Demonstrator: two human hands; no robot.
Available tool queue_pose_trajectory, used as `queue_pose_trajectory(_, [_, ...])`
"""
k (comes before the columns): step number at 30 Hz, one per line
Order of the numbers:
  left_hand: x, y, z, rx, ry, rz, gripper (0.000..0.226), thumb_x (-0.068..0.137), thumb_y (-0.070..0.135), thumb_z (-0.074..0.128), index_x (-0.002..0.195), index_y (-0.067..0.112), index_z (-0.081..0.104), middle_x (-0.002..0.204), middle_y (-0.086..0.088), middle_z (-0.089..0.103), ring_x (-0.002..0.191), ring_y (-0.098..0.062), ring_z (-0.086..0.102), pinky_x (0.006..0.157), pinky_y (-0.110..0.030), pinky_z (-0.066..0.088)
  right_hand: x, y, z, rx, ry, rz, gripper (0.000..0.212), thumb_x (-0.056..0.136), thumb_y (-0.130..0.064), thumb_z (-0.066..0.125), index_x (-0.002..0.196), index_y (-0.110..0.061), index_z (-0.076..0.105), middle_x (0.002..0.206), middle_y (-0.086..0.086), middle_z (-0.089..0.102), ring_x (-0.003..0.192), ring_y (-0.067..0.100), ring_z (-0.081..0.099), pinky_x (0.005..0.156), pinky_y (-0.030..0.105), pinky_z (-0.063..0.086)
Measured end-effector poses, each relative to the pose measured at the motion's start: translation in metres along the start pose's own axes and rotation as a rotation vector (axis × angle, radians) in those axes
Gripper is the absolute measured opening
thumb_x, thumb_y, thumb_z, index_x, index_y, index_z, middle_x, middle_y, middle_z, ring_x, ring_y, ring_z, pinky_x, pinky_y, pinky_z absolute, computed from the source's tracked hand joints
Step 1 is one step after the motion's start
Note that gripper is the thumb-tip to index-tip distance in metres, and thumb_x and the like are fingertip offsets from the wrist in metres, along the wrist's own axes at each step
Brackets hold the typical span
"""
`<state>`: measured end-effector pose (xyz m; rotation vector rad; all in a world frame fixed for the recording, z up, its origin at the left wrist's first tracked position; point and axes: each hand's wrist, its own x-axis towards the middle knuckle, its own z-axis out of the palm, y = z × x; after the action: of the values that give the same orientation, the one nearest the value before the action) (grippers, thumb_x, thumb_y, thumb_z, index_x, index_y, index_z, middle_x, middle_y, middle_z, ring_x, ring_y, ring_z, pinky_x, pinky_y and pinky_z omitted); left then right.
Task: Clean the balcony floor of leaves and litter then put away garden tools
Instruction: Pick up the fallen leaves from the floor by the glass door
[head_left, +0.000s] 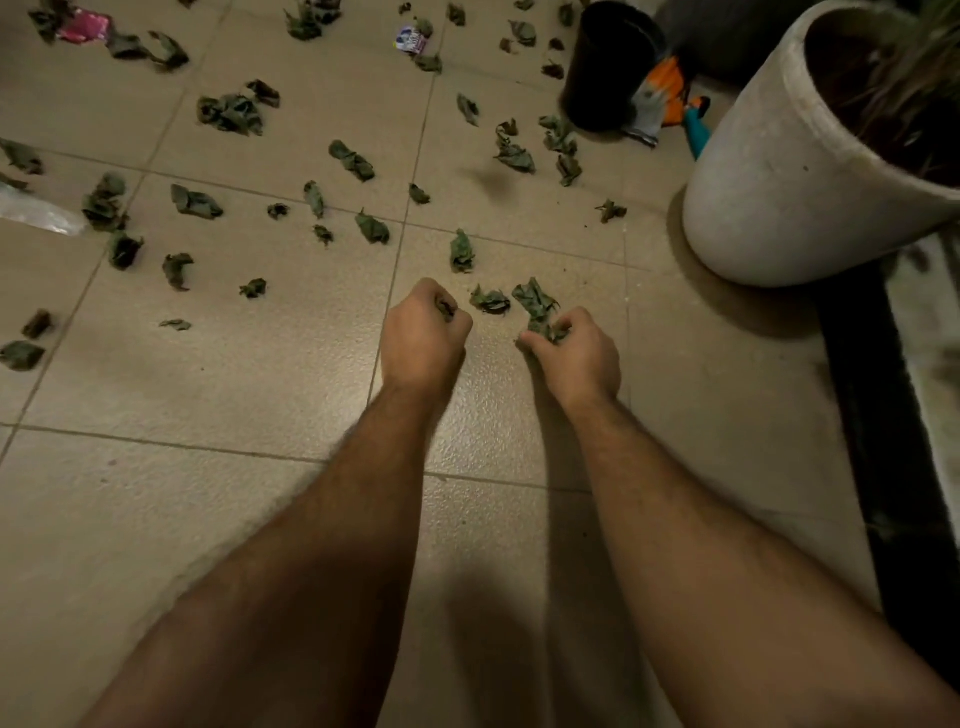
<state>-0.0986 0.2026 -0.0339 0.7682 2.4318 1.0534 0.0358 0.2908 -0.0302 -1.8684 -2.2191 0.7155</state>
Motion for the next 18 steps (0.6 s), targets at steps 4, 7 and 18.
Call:
queue_pose_trajectory(4, [0.004, 0.006, -0.001, -0.027, -0.011, 0.011, 0.027, 0.095, 0.022, 0.055, 0.121, 0.020, 0.062, 0.094, 0.000, 0.069, 0.076, -0.015, 0.058, 0.064, -0.025, 0.038, -0.005, 0.005, 0.005, -0.023, -0.048, -0.025, 0.019, 0.090, -0.037, 0.066, 0.092, -0.020, 0.058, 0.082, -0.006, 0.056, 0.077, 0.018, 0.054, 0.053, 0.026, 0.030])
queue_pose_trajectory(7, [0.008, 0.011, 0.007, 0.009, -0.057, 0.028, 0.025, 0.098, 0.029, 0.057, 0.121, 0.020, 0.065, 0.107, 0.000, 0.071, 0.091, -0.013, 0.063, 0.072, -0.026, 0.045, -0.010, 0.013, 0.005, 0.074, -0.071, -0.022, 0.013, 0.086, -0.026, 0.067, 0.083, -0.019, 0.057, 0.076, -0.005, 0.057, 0.073, 0.017, 0.054, 0.052, 0.026, 0.035])
queue_pose_trajectory(18, [0.027, 0.015, 0.028, 0.336, -0.267, 0.170, 0.039, 0.092, 0.034, 0.068, 0.129, 0.023, 0.063, 0.125, -0.012, 0.058, 0.111, -0.028, 0.058, 0.092, -0.037, 0.049, -0.001, 0.034, -0.011, 0.440, -0.086, 0.042, 0.030, 0.093, -0.007, 0.062, 0.121, -0.016, 0.067, 0.114, -0.009, 0.063, 0.106, 0.007, 0.056, 0.090, 0.019, 0.042])
